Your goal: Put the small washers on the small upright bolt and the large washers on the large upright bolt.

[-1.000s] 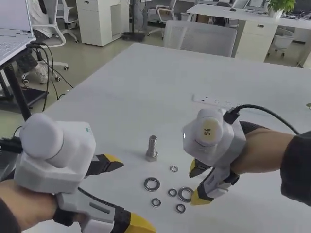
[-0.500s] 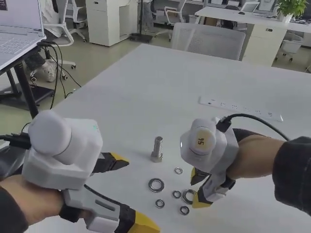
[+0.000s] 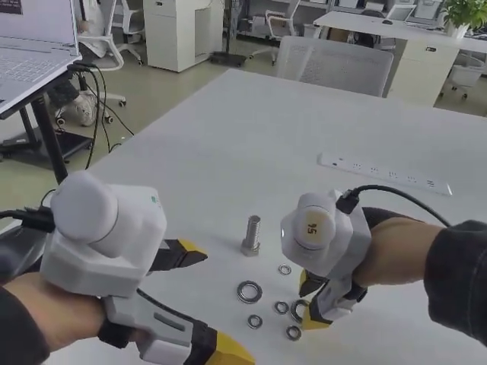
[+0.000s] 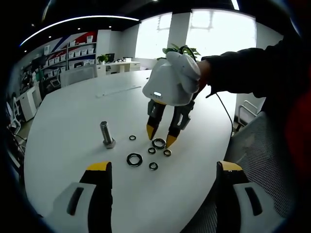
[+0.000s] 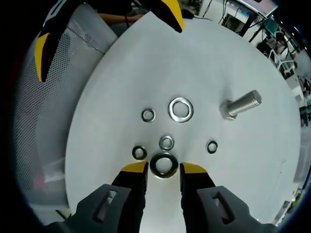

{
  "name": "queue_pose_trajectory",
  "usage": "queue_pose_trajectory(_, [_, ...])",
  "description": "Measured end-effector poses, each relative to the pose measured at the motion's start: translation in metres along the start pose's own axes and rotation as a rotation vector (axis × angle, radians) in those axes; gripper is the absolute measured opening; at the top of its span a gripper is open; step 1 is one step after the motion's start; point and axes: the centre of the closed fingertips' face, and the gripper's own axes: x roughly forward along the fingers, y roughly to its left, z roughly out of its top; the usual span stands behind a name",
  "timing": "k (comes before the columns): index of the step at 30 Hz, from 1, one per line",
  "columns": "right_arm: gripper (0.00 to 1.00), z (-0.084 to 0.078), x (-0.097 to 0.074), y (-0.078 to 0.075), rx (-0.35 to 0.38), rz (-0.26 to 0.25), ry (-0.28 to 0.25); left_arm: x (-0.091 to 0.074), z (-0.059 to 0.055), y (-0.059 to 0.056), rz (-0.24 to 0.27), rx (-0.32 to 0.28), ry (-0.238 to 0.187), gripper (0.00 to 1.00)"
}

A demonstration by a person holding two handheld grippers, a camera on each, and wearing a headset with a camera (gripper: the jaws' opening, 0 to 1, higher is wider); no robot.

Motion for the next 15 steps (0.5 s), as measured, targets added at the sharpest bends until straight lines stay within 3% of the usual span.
queue_pose_trajectory(15, [0.26,-0.0021,0.0008,0.0011,0.057,0.030,-0.006,0.0005,0.0014,-0.0016,-0.001,0.001,-0.003,0.88])
